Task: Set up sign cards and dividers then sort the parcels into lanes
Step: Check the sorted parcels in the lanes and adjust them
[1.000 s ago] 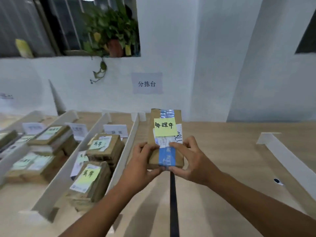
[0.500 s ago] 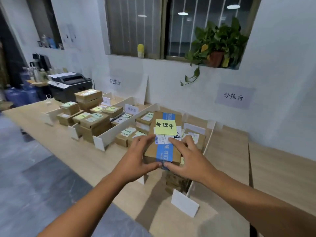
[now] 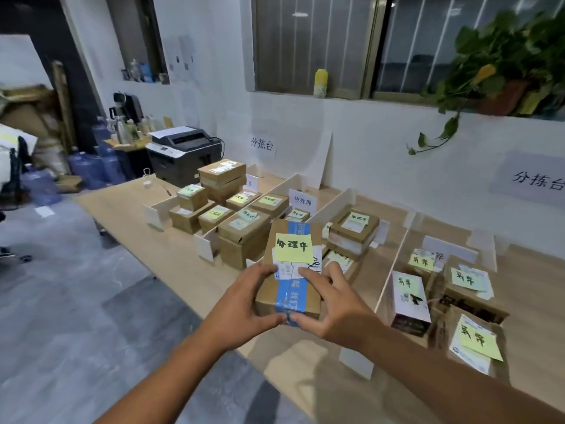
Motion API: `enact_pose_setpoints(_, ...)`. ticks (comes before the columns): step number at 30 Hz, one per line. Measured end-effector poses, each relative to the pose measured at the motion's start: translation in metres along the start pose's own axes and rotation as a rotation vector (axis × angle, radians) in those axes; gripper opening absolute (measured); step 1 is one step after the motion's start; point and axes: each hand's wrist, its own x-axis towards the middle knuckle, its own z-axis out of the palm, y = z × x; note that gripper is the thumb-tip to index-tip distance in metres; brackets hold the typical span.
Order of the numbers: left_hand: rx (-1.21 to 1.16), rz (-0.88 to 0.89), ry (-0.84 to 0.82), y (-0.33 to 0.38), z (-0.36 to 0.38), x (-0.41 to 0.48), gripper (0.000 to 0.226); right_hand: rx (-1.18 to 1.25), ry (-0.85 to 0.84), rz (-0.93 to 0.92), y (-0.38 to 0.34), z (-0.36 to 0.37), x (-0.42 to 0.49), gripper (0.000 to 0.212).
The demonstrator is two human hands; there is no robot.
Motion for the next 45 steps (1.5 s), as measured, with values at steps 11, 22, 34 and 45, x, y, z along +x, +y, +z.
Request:
enact_pose_setpoints(11, -0.101, 0.015, -0.185, -0.118, 0.042, 0.104, 0.085, -0.013, -0.018, 0.162, 0.082, 0.072, 0.075, 0.094)
enact_pose_setpoints(22, -0.163, 0.023, -0.473, -0.208, 0.1, 0.148, 0.086, -0.001, -0.081, 0.561, 0.119, 0.145, 0.082, 0.095)
enact_pose_setpoints(34, -0.278, 0.041, -0.606, -0.292, 0.13, 0.124, 0.088, 0.013, 0.069, 0.663, 0.114, 0.239, 0.062, 0.084)
enact_pose_setpoints(45, -0.184, -0.048, -0.59, -0.36, 0.148, 0.112, 0.09, 0.112, 0.014, 0.633, 0.155, 0.309, 0.074, 0.087)
